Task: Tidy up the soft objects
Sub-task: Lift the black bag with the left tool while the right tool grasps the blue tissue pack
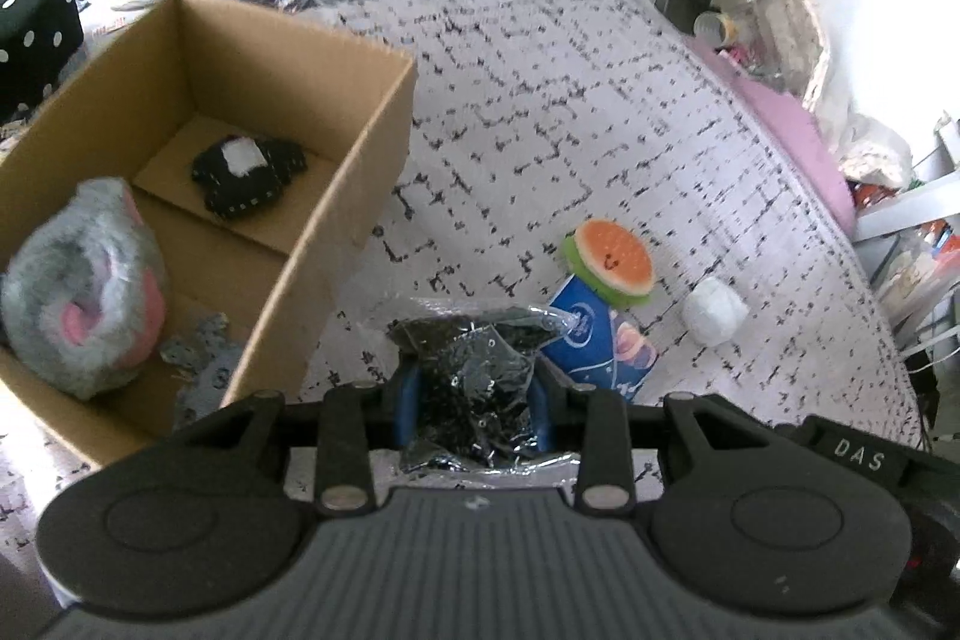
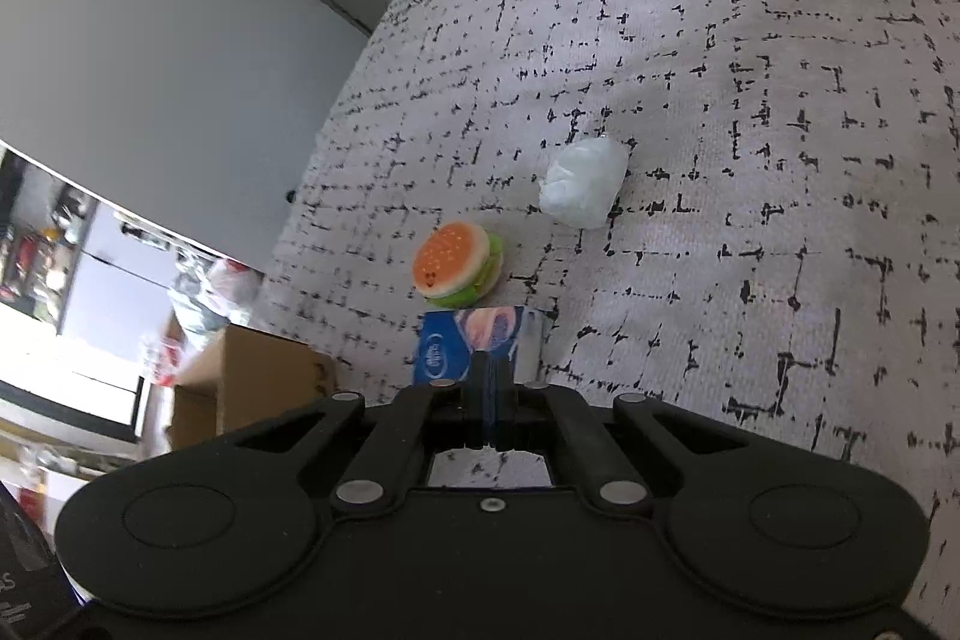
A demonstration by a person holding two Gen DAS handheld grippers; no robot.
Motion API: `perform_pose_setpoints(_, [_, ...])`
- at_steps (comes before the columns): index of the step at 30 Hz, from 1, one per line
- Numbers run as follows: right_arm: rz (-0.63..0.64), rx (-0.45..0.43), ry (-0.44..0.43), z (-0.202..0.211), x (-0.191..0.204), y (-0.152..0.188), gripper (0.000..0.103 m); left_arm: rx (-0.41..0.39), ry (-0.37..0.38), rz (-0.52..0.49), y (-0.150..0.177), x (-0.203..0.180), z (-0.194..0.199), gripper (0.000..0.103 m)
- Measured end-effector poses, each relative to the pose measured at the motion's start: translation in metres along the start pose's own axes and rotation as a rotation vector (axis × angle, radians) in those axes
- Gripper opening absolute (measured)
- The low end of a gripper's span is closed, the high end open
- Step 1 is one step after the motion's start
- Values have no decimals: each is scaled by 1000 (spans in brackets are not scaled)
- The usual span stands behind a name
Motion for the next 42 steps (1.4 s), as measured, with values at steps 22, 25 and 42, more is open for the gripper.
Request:
perform_pose_setpoints(22, [167, -33, 85, -43, 34, -5, 88, -67, 77, -7, -44, -9, 27, 35])
perform_pose_setpoints(25, [225, -28, 114, -52, 42, -2, 90, -68, 94, -2, -51, -8, 27, 35])
perform_pose_setpoints(42, [475, -5, 377, -100, 68, 18, 97, -84, 135, 21, -87, 8, 27, 35])
Point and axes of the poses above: each gripper's, at about its wrist camera, not at the fingertips, and z roughly against the way its jaws point, x to its left, y to its underside, the point moved 6 cm from there along -z, roughly the way its jaws point, and after that the axes turned 11 degrees about z, right-handed, at the moved point
